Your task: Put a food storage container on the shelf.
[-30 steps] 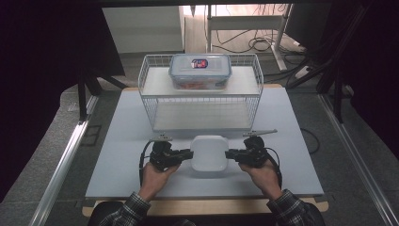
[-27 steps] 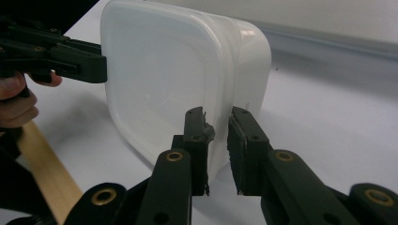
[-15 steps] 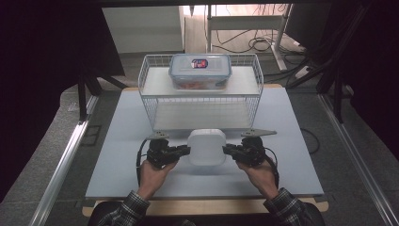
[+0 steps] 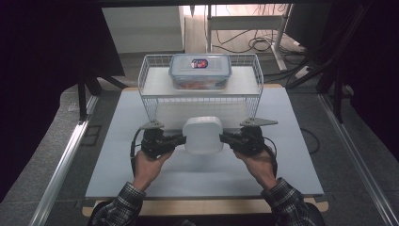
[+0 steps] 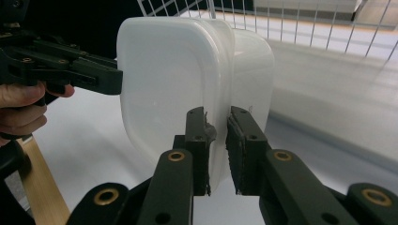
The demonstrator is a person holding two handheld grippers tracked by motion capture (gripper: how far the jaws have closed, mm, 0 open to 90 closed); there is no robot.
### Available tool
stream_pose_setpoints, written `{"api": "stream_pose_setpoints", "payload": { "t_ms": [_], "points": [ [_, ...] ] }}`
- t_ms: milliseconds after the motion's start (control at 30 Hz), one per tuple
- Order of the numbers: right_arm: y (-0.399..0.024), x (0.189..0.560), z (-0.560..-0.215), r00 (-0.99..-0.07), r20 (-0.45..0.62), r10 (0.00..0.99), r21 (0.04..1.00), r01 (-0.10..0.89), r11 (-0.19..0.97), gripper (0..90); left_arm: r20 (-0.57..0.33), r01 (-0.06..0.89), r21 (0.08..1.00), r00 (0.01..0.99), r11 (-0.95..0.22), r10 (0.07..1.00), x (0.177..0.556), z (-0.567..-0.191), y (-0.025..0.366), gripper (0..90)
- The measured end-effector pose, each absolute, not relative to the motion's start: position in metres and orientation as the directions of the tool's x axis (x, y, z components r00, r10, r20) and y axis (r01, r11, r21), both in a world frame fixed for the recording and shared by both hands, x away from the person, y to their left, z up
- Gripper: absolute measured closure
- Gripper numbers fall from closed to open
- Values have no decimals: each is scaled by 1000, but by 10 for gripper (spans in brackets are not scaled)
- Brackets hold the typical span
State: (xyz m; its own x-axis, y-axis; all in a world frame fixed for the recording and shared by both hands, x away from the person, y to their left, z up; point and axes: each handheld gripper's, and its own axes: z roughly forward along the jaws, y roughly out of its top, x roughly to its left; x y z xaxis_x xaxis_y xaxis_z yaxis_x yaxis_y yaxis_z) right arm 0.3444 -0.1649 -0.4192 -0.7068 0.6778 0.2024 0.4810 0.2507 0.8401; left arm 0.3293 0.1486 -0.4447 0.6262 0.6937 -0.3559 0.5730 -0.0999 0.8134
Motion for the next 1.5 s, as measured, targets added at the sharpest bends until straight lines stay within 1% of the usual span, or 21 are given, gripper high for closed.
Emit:
{"api": "stream_pose_setpoints", "payload": {
  "t_ms": [467,933,1200,1500],
  "points": [
    [-159,355,-389,-716,161,679,868,430,248,785,-311,532,840,633,-106,709,342,-411,151,784],
    [-156,369,-365,-718,145,681,888,398,230,785,-267,498,858,637,-122,724,354,-379,153,784],
    [-152,378,-342,-721,133,680,902,372,218,784,-238,472,872,639,-128,732,363,-352,156,783],
    [-150,388,-315,-726,132,675,912,355,204,784,-227,451,884,642,-121,733,370,-324,159,783]
  ]
}}
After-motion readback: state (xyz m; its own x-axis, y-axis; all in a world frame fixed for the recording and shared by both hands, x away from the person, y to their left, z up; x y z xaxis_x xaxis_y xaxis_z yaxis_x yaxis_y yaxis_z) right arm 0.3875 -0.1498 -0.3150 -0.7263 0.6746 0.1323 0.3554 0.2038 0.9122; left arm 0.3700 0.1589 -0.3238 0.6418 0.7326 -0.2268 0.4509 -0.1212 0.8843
